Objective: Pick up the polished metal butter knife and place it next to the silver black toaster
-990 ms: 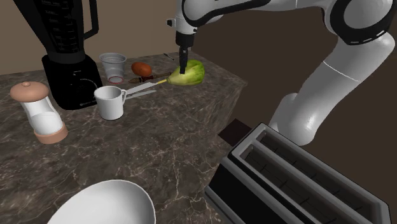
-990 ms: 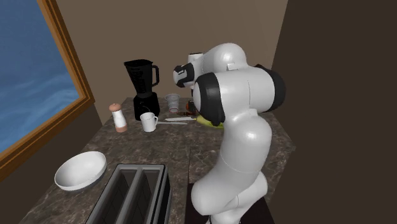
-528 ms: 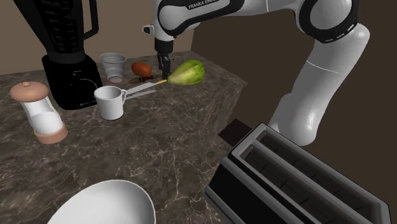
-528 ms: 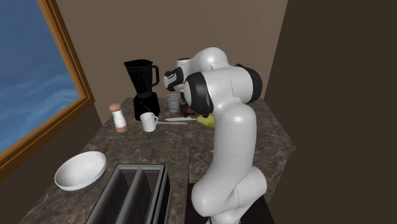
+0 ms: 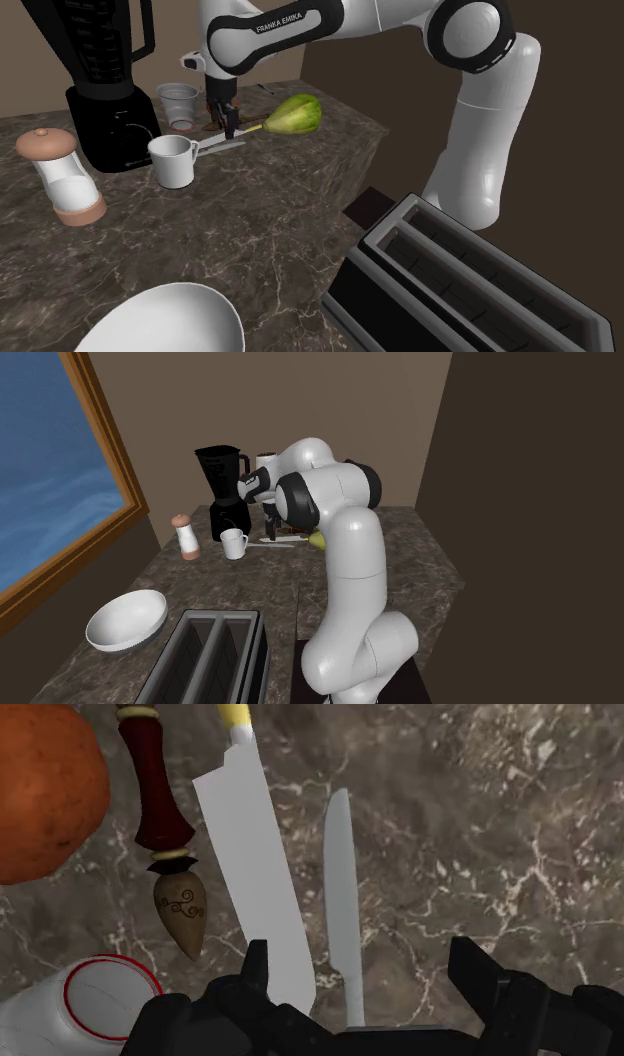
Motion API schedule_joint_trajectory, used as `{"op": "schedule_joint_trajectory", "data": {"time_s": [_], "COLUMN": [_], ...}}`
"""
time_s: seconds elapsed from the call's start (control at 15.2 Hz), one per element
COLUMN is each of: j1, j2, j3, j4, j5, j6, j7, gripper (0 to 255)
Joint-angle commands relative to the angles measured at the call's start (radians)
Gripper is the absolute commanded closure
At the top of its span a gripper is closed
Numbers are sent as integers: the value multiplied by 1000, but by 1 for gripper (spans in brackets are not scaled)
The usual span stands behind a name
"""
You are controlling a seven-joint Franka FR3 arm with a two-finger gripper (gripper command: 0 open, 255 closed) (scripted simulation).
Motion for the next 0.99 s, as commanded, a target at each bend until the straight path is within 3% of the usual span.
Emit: {"op": "schedule_joint_trajectory", "data": {"time_s": [0.0, 0.59, 0.92], "j1": [15, 20, 20], "j2": [46, 110, 111], "j3": [20, 25, 25], "j4": [34, 12, 12], "j5": [-5, -12, -12], "j6": [17, 104, 104], "j7": [-42, -54, -54], "gripper": [0, 0, 0]}}
